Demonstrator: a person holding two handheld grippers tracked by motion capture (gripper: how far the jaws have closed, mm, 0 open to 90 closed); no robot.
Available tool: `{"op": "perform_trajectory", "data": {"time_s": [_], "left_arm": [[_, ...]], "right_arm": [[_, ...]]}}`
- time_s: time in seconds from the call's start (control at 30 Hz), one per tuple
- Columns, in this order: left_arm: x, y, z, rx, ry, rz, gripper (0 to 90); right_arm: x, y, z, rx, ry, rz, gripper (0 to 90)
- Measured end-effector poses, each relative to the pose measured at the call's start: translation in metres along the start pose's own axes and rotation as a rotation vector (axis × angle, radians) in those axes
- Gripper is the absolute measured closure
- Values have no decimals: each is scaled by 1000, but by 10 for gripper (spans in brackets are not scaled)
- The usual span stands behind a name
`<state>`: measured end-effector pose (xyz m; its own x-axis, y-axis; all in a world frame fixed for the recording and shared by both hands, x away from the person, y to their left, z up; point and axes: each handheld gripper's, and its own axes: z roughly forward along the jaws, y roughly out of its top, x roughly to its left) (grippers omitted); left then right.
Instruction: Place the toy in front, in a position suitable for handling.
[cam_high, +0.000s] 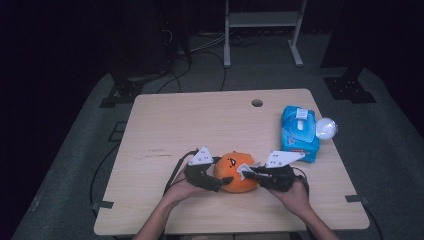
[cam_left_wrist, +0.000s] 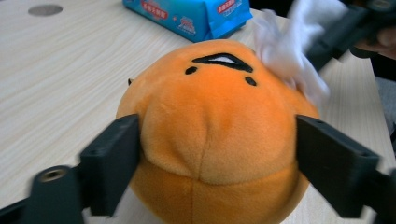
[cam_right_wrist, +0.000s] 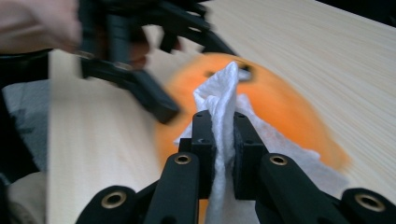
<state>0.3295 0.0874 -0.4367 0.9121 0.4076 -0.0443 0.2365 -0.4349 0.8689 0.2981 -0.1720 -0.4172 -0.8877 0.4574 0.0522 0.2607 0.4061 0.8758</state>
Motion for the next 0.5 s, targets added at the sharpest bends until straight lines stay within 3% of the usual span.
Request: {"op": "perform_trajectory", "data": {"time_s": [0.13,0.3,0.37,0.5], "left_arm": [[-13,3,1,1,4,129,266],[-16,3,2,-7,-9,176,276],[-13,3,2,-4,-3,146,242],[-3,3,0,-15,-7,5,109]], "right_arm": [[13,13,10,-18,25,-53,813],[-1,13,-3,-47,-61,-27,814],[-12,8,-8,-35,-87,-4,813],[-17,-3,-12,1,-85,22,812]]}}
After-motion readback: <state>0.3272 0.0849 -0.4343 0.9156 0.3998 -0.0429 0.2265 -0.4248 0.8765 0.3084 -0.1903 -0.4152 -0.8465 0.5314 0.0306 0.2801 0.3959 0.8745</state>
